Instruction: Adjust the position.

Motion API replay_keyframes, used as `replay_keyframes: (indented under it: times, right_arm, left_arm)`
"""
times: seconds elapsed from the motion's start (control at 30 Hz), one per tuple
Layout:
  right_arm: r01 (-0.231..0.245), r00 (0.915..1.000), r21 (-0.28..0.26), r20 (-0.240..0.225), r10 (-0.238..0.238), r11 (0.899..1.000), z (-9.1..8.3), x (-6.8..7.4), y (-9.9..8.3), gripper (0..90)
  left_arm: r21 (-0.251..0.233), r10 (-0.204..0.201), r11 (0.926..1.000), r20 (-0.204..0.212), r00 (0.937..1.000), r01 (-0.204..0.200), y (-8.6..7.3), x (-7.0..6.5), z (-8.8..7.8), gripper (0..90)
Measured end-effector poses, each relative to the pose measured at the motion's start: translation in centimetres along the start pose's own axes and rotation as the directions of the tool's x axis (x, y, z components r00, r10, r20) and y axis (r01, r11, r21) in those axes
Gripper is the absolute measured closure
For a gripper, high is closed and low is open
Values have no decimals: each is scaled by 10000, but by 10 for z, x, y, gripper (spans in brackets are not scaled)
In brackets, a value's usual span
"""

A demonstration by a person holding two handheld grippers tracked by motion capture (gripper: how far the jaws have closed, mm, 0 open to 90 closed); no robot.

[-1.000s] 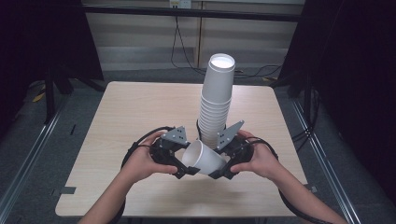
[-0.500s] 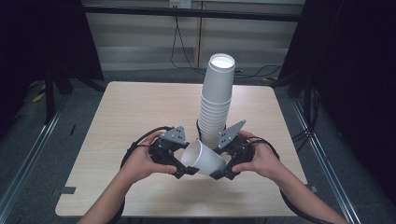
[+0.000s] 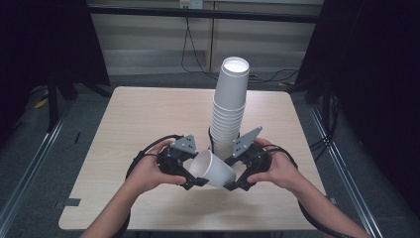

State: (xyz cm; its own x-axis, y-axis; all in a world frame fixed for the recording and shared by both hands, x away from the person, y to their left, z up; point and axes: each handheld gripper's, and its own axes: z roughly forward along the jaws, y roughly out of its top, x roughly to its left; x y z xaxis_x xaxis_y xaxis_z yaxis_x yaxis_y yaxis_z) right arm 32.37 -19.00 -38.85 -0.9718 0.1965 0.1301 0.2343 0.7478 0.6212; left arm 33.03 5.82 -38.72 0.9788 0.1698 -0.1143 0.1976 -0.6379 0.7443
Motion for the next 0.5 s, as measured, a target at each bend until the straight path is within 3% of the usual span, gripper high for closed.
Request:
replay_keyframes:
  times: [0.2, 0.5]
  right_arm:
    - [-171, 9998, -117, 38, 172, 9998, -1, -1, -6, 153]
    - [-473, 9976, -266, 499, 486, 9985, 1, -4, -29, 145]
  left_arm:
    - [368, -110, 9993, -228, 9997, 119, -7, 4, -4, 124]
    - [896, -239, 9955, -658, 9975, 298, -18, 10, -11, 122]
